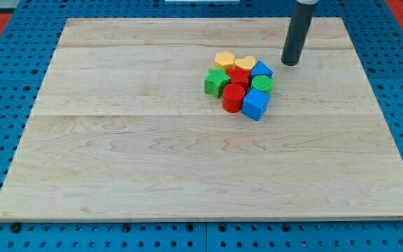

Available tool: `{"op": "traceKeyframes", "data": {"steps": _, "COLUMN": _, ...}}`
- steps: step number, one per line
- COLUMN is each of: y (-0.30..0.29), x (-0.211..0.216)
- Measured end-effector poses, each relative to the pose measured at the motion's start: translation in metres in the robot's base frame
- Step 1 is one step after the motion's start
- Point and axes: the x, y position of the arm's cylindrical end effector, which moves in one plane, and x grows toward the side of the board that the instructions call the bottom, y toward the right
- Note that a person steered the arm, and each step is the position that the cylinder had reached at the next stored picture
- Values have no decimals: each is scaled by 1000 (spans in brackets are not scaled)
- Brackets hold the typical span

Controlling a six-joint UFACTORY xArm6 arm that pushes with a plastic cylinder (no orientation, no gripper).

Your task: Push yellow hexagon towards top left

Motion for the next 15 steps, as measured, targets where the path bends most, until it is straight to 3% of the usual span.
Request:
{"op": "traceKeyframes", "data": {"steps": 2, "y": -11, "x": -28}}
{"op": "traceKeyframes", "data": {"steps": 4, "y": -94, "x": 18}}
{"op": "traceKeyframes", "data": {"steps": 5, "y": -138, "x": 20}}
{"op": "traceKeyframes", "data": {"steps": 6, "y": -203, "x": 1}}
{"op": "traceKeyframes", "data": {"steps": 7, "y": -226, "x": -67}}
{"op": "traceKeyframes", "data": {"steps": 9, "y": -286, "x": -114}}
{"op": "traceKeyframes", "data": {"steps": 10, "y": -270, "x": -127}}
{"op": "traceKeyframes", "data": {"steps": 12, "y": -417, "x": -127}}
{"op": "traceKeyframes", "data": {"steps": 15, "y": -463, "x": -124}}
